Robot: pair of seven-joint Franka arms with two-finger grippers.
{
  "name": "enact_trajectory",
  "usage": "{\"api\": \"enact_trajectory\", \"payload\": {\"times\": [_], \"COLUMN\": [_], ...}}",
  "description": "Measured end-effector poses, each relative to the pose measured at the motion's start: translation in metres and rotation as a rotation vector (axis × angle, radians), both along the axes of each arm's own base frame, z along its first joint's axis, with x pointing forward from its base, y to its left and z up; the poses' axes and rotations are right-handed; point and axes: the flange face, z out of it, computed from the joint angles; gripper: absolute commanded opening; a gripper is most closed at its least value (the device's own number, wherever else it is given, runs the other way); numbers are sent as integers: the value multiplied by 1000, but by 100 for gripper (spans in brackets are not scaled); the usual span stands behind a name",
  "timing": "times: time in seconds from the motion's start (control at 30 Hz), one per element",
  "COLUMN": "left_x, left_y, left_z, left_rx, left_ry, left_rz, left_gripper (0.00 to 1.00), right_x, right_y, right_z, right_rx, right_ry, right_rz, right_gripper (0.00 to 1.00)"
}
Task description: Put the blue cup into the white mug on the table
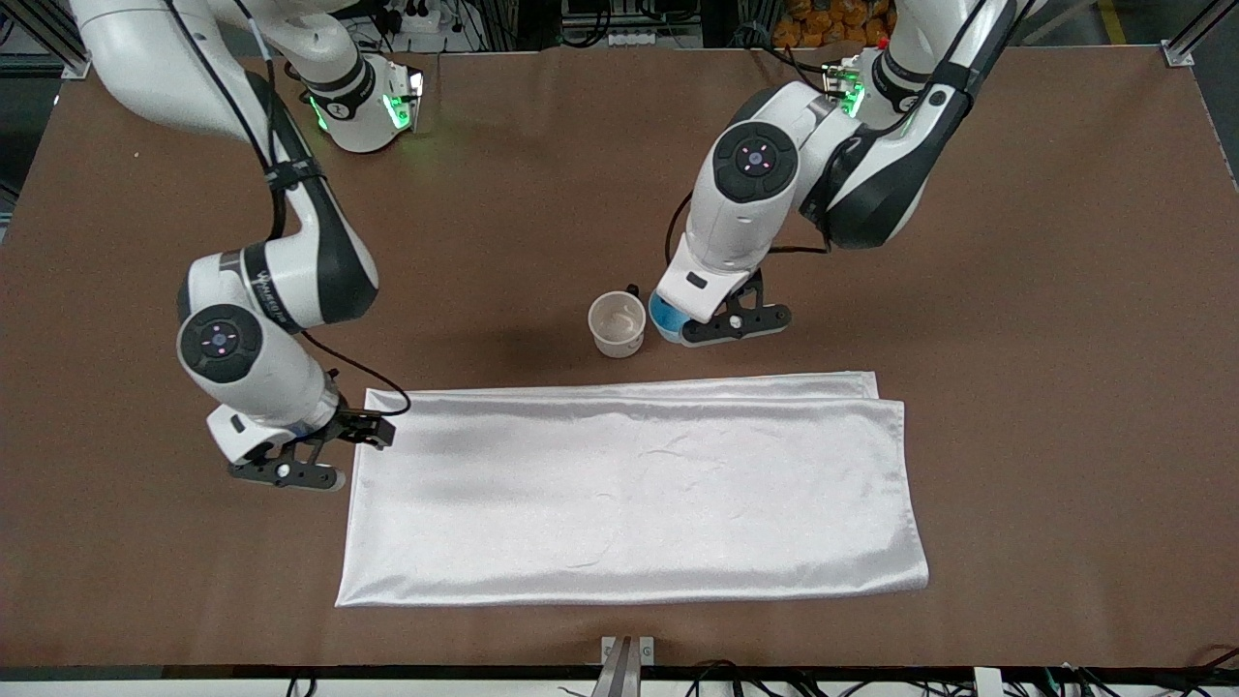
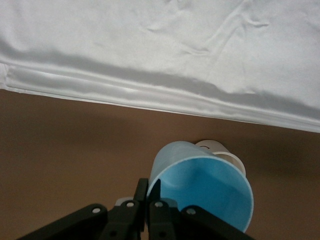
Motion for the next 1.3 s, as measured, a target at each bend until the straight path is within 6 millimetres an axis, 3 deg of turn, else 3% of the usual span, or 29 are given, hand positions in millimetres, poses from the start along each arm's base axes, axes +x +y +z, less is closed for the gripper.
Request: {"api": "enact_trajectory", "payload": {"times": [0.07, 0.17, 0.4, 0.53, 0.63, 0.77, 1.0, 1.3], "left_x": [-6, -15, -37, -48, -53, -55, -53, -51], "left_y": [-10, -24, -61, -79, -86, -91, -90, -88], "left_z": [-4, -11, -32, -48, -59, -73, -85, -99], "left_rx": [-1, -5, -26, -36, -37, -34, -25, -8], "left_ry": [2, 2, -1, 3, 9, 20, 32, 43], "left_rz": [7, 13, 43, 44, 36, 31, 34, 34], "left_gripper": [0, 0, 0, 0, 0, 0, 0, 0], "right_x": [3, 3, -12, -30, -45, -66, -99, -114], "right_y": [-18, -28, -18, -13, -13, -15, -20, -26], "right_z": [-1, -4, -31, -51, -54, -37, 16, 49], "right_rx": [11, 31, 44, 55, 53, 46, 31, 34], "right_ry": [11, 31, 58, 38, 40, 39, 61, 70], "right_rz": [8, 17, 42, 60, 67, 70, 88, 99], "right_gripper": [100, 100, 100, 100, 100, 100, 100, 100]}}
